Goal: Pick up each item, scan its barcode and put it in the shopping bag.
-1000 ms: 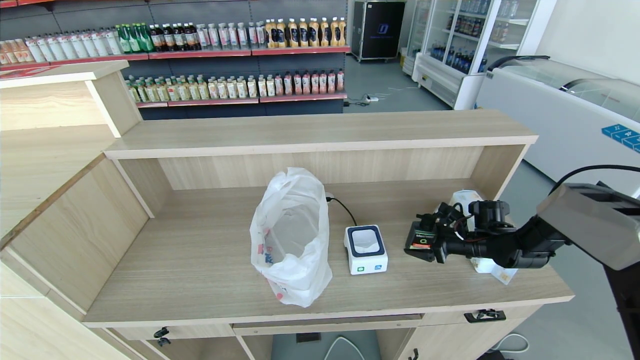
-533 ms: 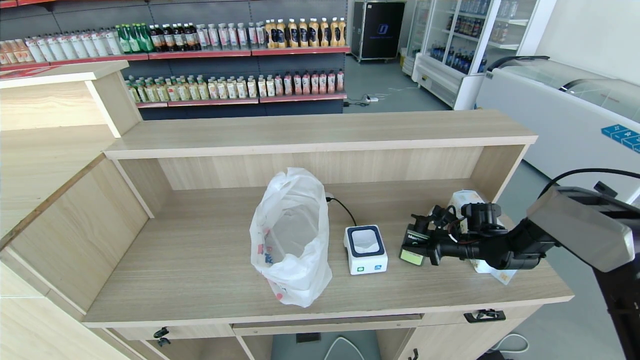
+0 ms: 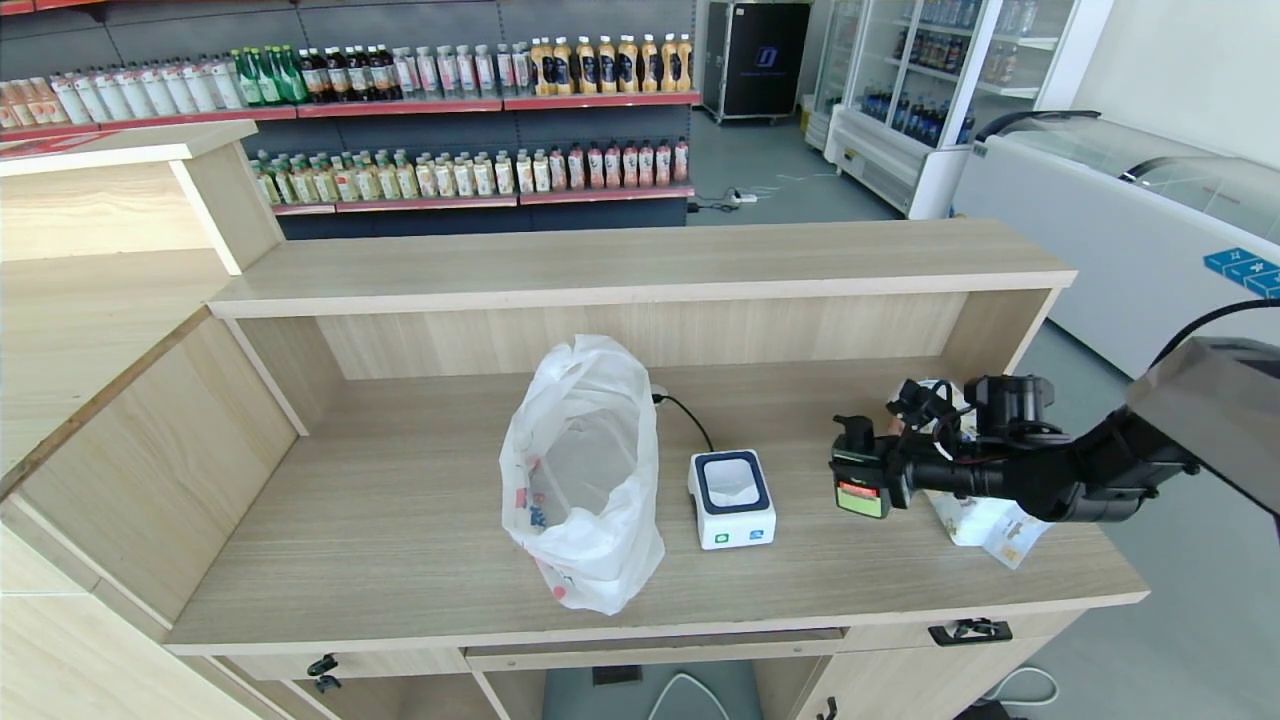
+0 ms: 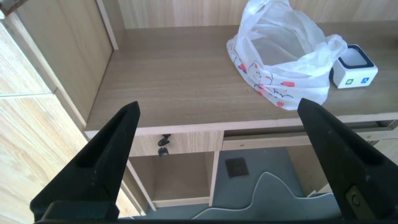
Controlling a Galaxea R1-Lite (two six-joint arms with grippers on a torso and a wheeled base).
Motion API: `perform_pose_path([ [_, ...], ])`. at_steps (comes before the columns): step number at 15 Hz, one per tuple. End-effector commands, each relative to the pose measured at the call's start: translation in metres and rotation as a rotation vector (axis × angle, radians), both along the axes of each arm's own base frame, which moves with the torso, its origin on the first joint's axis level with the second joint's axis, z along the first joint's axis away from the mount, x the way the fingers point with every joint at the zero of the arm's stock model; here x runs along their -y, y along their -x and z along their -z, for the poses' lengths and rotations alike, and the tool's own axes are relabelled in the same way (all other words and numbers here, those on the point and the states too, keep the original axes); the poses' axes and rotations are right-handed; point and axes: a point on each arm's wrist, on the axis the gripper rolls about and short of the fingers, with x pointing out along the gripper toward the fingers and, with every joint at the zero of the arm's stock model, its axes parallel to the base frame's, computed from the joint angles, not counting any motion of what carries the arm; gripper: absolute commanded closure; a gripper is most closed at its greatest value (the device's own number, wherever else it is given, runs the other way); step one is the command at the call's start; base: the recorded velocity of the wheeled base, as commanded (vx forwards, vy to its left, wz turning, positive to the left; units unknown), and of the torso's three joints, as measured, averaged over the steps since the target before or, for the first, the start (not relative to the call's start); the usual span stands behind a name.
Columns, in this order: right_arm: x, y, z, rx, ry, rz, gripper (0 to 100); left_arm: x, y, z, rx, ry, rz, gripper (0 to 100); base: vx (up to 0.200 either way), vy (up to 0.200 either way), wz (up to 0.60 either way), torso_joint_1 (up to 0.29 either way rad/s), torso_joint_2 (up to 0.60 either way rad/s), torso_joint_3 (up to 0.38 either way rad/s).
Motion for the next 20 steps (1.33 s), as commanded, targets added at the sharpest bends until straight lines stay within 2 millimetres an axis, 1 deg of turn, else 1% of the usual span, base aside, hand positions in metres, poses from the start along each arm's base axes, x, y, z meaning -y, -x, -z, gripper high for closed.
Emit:
perform_pose_path([
  [1, 0.005, 0.044, -0.08, 0.149, 0.009, 0.011, 100, 0.0, 0.0, 0.0, -0.001, 0.001, -0.001, 0, 0.0, 0.0, 0.0, 0.0, 0.0, 0.0],
  [2, 0.008, 0.064, -0.104, 0.202, 0.017, 0.02, 100, 0.0, 0.0, 0.0, -0.001, 0.001, -0.001, 0, 0.0, 0.0, 0.0, 0.0, 0.0, 0.0],
  [3, 0.012, 0.08, -0.12, 0.266, 0.05, 0.038, 100, 0.0, 0.0, 0.0, -0.001, 0.001, -0.001, 0, 0.0, 0.0, 0.0, 0.0, 0.0, 0.0],
  [4, 0.015, 0.089, -0.131, 0.334, 0.098, 0.043, 100, 0.0, 0.0, 0.0, -0.001, -0.001, -0.001, 0, 0.0, 0.0, 0.0, 0.0, 0.0, 0.0],
  [5, 0.017, 0.095, -0.142, 0.439, 0.17, 0.027, 100, 0.0, 0.0, 0.0, -0.001, 0.001, 0.001, 0, 0.0, 0.0, 0.0, 0.0, 0.0, 0.0],
  [6, 0.016, 0.1, -0.15, 0.543, 0.257, 0.004, 100, 0.0, 0.0, 0.0, -0.001, 0.001, -0.001, 0, 0.0, 0.0, 0.0, 0.0, 0.0, 0.0],
  [8, 0.015, 0.118, -0.169, 0.743, 0.41, -0.047, 100, 0.0, 0.0, 0.0, -0.001, 0.001, -0.001, 0, 0.0, 0.0, 0.0, 0.0, 0.0, 0.0],
  [9, 0.015, 0.124, -0.174, 0.788, 0.44, -0.06, 100, 0.0, 0.0, 0.0, -0.001, 0.001, -0.001, 0, 0.0, 0.0, 0.0, 0.0, 0.0, 0.0],
  [10, 0.011, 0.138, -0.186, 0.892, 0.511, -0.08, 100, 0.0, 0.0, 0.0, -0.001, 0.001, -0.001, 0, 0.0, 0.0, 0.0, 0.0, 0.0, 0.0],
  [12, 0.001, 0.17, -0.205, 1.078, 0.618, -0.125, 100, 0.0, 0.0, 0.0, -0.001, -0.001, 0.001, 0, 0.0, 0.0, 0.0, 0.0, 0.0, 0.0],
  [13, -0.002, 0.189, -0.211, 1.193, 0.703, -0.142, 100, 0.0, 0.0, 0.0, -0.001, 0.001, -0.001, 0, 0.0, 0.0, 0.0, 0.0, 0.0, 0.0],
  [14, -0.01, 0.206, -0.221, 1.345, 0.777, -0.173, 100, 0.0, 0.0, 0.0, -0.001, 0.001, -0.001, 0, 0.0, 0.0, 0.0, 0.0, 0.0, 0.0],
  [15, -0.018, 0.22, -0.225, 1.456, 0.829, -0.203, 100, 0.0, 0.0, 0.0, -0.001, -0.001, -0.001, 0, 0.0, 0.0, 0.0, 0.0, 0.0, 0.0],
  [16, -0.022, 0.227, -0.225, 1.499, 0.846, -0.22, 100, 0.0, 0.0, 0.0, -0.001, 0.001, -0.001, 0, 0.0, 0.0, 0.0, 0.0, 0.0, 0.0],
  [17, -0.04, 0.243, -0.214, 1.612, 0.884, -0.314, 100, 0.0, 0.0, 0.0, -0.001, 0.001, -0.001, 0, 0.0, 0.0, 0.0, 0.0, 0.0, 0.0],
  [19, -0.062, 0.262, -0.194, 1.706, 0.977, -0.391, 100, 0.0, 0.0, 0.0, -0.001, 0.001, -0.001, 0, 0.0, 0.0, 0.0, 0.0, 0.0, 0.0],
  [20, -0.074, 0.269, -0.19, 1.776, 0.967, -0.447, 100, 0.0, 0.0, 0.0, -0.001, 0.001, -0.001, 0, 0.0, 0.0, 0.0, 0.0, 0.0, 0.0],
])
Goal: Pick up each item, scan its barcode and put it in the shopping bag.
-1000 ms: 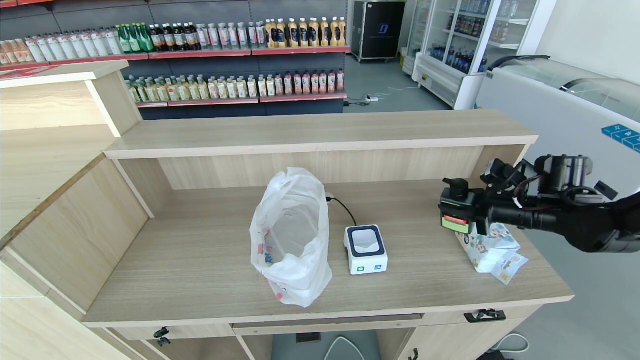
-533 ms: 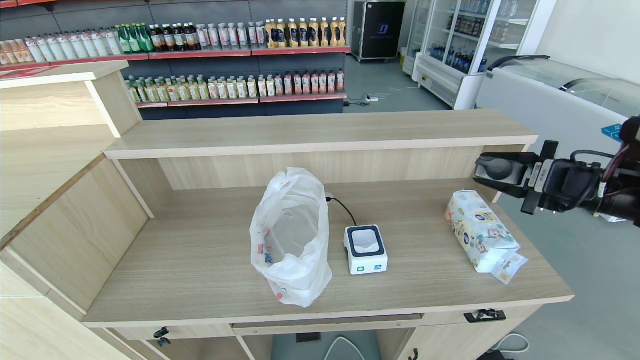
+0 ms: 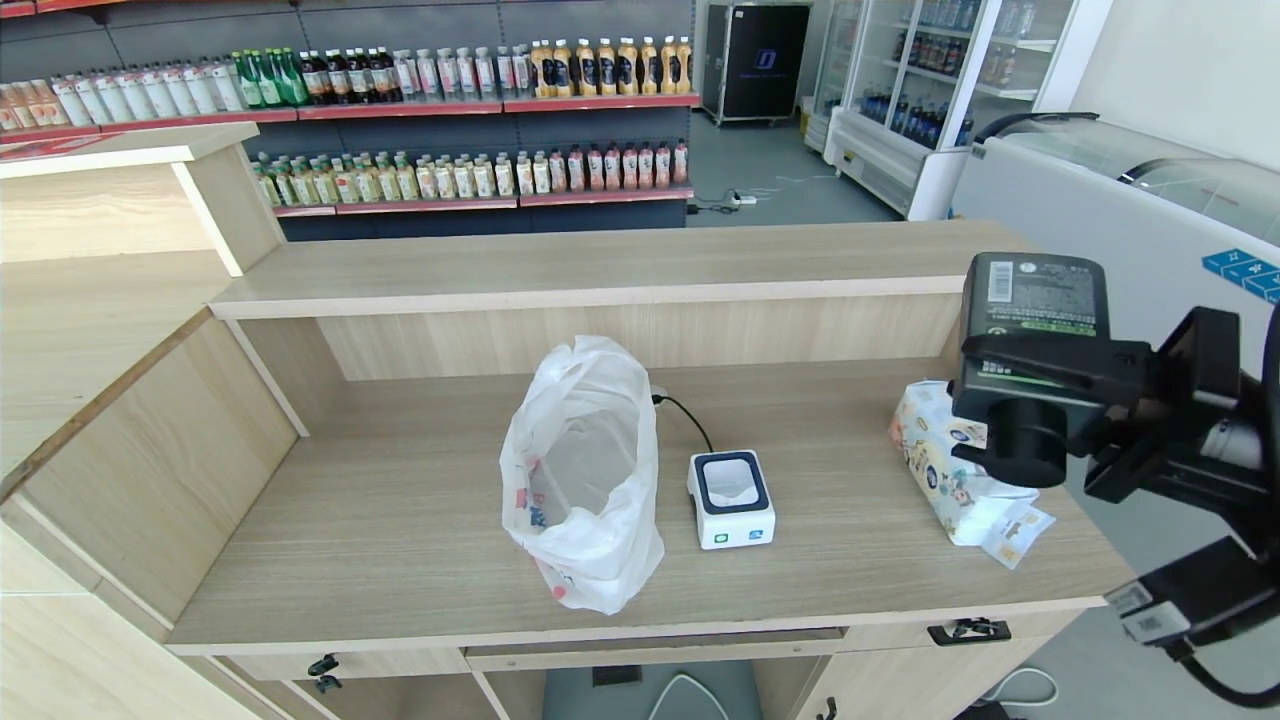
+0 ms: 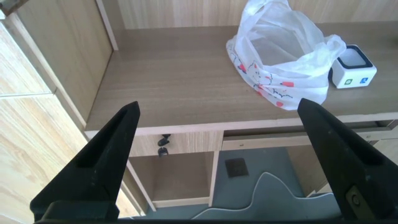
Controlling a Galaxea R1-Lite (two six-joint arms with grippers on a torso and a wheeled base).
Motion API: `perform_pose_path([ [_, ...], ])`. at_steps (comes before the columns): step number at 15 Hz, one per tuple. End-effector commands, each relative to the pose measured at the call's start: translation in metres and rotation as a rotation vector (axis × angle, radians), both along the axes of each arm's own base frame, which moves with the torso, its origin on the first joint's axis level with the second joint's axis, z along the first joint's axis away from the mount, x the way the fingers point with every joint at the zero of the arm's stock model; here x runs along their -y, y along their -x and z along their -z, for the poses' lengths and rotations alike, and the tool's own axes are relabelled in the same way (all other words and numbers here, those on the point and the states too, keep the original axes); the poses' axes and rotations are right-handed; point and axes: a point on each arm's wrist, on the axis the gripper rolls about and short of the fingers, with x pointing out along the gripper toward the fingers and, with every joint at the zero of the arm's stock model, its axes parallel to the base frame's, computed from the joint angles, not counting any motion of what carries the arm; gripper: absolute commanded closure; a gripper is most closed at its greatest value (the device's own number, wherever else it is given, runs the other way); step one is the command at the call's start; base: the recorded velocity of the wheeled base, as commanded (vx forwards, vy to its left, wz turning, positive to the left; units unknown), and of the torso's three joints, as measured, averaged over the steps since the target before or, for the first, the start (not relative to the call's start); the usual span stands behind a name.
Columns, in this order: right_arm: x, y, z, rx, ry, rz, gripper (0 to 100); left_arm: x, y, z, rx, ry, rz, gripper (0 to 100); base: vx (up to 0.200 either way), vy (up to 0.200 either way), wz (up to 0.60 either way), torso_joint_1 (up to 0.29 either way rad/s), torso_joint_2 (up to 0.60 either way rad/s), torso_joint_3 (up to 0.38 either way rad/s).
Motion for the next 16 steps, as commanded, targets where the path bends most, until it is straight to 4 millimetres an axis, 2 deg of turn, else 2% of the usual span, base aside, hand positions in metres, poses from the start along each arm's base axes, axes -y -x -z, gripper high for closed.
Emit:
perform_pose_path([
  [1, -0.023, 0.029, 0.013, 0.102, 0.082, -0.125, 100, 0.0, 0.0, 0.0, -0.001, -0.001, 0.001, 0, 0.0, 0.0, 0.0, 0.0, 0.0, 0.0],
  [3, -0.028, 0.041, 0.019, 0.223, 0.158, -0.184, 100, 0.0, 0.0, 0.0, -0.002, 0.0, -0.001, 0, 0.0, 0.0, 0.0, 0.0, 0.0, 0.0],
  [6, -0.035, 0.051, 0.031, 0.291, 0.221, -0.251, 100, 0.0, 0.0, 0.0, -0.002, 0.0, 0.001, 0, 0.0, 0.0, 0.0, 0.0, 0.0, 0.0],
  [13, -0.059, 0.078, 0.021, 0.457, 0.187, -0.45, 100, 0.0, 0.0, 0.0, -0.001, -0.001, 0.001, 0, 0.0, 0.0, 0.0, 0.0, 0.0, 0.0],
  [16, -0.061, 0.079, 0.012, 0.52, 0.146, -0.43, 100, 0.0, 0.0, 0.0, -0.001, -0.001, 0.001, 0, 0.0, 0.0, 0.0, 0.0, 0.0, 0.0],
])
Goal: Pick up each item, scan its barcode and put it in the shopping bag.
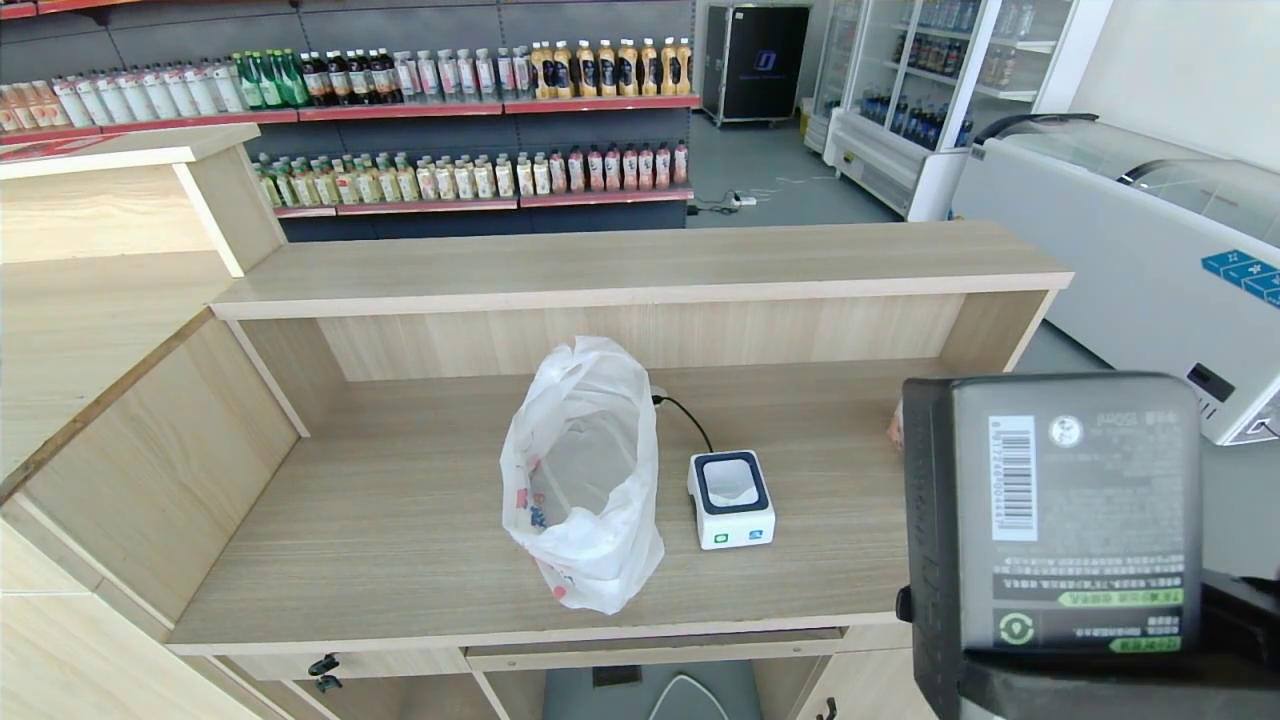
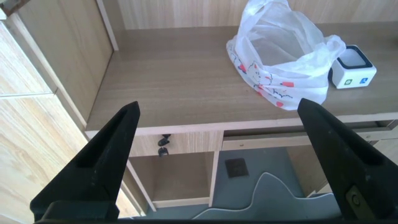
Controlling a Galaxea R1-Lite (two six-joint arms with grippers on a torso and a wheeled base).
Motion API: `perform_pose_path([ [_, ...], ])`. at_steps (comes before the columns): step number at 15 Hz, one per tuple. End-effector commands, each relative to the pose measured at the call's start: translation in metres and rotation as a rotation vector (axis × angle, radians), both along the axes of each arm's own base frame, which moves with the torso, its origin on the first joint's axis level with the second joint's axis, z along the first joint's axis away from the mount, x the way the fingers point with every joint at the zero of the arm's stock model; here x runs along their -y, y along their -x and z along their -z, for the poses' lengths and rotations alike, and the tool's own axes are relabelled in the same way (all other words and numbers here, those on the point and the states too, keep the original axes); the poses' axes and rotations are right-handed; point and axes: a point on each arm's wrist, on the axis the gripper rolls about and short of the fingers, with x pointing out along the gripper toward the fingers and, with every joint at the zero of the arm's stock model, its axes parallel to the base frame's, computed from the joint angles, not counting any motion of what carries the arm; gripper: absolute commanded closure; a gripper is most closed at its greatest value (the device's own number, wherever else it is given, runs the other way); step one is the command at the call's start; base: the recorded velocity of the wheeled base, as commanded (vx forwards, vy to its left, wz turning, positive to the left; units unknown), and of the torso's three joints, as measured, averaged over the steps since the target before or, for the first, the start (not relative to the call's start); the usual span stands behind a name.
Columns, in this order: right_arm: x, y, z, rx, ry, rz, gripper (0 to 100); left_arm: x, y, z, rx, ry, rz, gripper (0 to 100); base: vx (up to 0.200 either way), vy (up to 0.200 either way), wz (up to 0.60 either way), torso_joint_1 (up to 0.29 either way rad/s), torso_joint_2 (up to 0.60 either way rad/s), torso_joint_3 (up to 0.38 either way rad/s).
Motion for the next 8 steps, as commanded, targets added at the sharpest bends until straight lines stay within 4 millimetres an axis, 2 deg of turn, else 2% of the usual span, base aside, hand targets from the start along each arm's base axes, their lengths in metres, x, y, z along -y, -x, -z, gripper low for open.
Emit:
perform_pose_path([
  [1, -0.0023, 0.0033, -0.0002, 0.001, -0.001, -0.025, 100, 0.0, -0.0001, 0.0, -0.002, 0.001, 0.0, 0, 0.0, 0.0, 0.0, 0.0, 0.0, 0.0],
  [8, -0.0071, 0.008, 0.0015, -0.008, 0.006, -0.066, 100, 0.0, -0.0001, 0.0, -0.002, 0.001, 0.0, 0, 0.0, 0.0, 0.0, 0.0, 0.0, 0.0],
])
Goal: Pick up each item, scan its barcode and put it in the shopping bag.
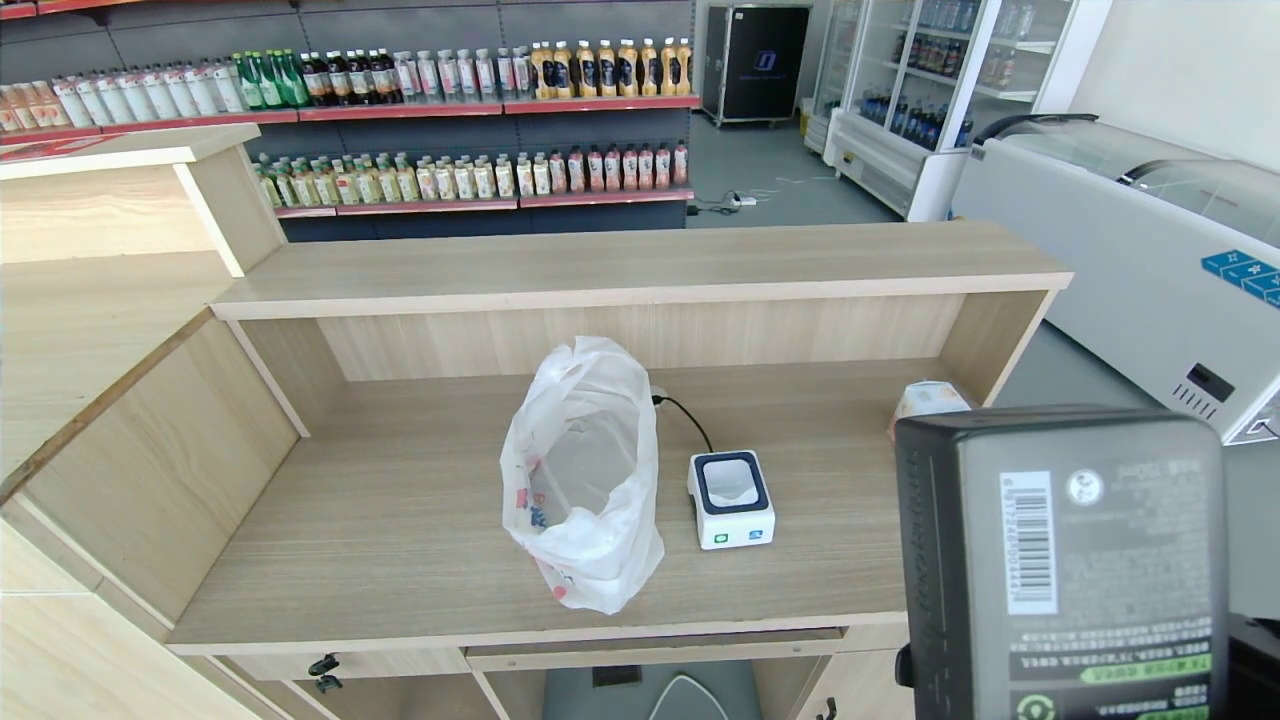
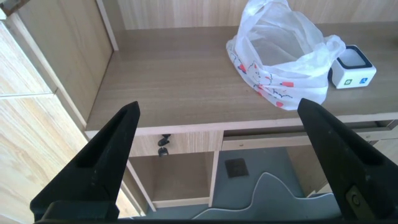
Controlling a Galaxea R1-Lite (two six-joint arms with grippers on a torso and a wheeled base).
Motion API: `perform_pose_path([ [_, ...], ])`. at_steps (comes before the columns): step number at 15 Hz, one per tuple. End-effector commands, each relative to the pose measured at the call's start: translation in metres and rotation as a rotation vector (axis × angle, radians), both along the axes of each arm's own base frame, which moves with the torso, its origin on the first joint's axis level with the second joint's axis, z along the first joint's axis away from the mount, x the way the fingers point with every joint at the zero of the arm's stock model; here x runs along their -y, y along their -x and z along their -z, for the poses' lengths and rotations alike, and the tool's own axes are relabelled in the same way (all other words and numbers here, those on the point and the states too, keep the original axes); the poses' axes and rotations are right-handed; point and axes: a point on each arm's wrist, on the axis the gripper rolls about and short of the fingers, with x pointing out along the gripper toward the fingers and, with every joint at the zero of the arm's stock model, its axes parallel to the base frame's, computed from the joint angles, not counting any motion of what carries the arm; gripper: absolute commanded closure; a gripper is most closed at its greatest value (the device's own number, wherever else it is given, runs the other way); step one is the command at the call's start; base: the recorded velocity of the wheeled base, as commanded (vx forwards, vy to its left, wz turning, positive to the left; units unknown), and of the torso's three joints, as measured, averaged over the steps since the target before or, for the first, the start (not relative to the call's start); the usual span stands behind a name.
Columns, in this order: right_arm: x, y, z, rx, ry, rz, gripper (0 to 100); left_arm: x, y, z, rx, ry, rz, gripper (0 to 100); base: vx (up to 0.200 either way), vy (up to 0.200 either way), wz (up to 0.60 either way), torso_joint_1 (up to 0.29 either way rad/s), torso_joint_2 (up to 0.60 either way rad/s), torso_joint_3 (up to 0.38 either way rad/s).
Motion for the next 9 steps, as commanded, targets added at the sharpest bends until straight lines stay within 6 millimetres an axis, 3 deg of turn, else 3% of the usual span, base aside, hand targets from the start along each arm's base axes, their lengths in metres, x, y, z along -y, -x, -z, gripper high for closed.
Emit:
perform_pose_path([
  [1, -0.001, -0.001, 0.001, -0.008, 0.006, -0.002, 100, 0.0, 0.0, 0.0, -0.002, 0.0, -0.001, 0, 0.0, 0.0, 0.0, 0.0, 0.0, 0.0],
  [5, -0.002, -0.003, -0.008, -0.065, -0.021, -0.001, 100, 0.0, 0.0, 0.0, -0.002, 0.0, -0.001, 0, 0.0, 0.0, 0.0, 0.0, 0.0, 0.0],
  [6, -0.001, -0.006, -0.017, -0.149, -0.047, 0.011, 100, 0.0, 0.0, 0.0, -0.001, -0.001, -0.001, 0, 0.0, 0.0, 0.0, 0.0, 0.0, 0.0],
  [8, 0.02, -0.033, -0.04, -0.535, -0.136, 0.178, 100, 0.0, 0.0, 0.0, -0.001, -0.001, -0.001, 0, 0.0, 0.0, 0.0, 0.0, 0.0, 0.0],
  [9, 0.038, -0.048, -0.04, -0.748, -0.182, 0.307, 100, 0.0, 0.0, 0.0, -0.001, -0.001, -0.001, 0, 0.0, 0.0, 0.0, 0.0, 0.0, 0.0],
])
